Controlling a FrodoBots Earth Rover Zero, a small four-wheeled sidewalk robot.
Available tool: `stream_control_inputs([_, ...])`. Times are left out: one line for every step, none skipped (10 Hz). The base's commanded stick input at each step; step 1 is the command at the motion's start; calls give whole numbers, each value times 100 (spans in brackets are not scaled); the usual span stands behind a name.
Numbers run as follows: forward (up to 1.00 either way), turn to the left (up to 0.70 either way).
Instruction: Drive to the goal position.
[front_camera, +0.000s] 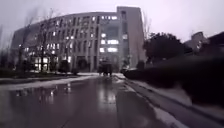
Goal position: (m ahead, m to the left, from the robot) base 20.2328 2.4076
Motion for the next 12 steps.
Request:
stream_control_inputs([100,0])
stream_control_inputs([100,0])
stream_control_inputs([100,0])
stream_control_inputs([100,0])
stream_control_inputs([100,0])
stream_control_inputs([100,0])
stream_control_inputs([100,0])
stream_control_inputs([100,26])
stream_control_inputs([100,27])
stream_control_inputs([100,27])
stream_control_inputs([100,27])
stream_control_inputs([100,27])
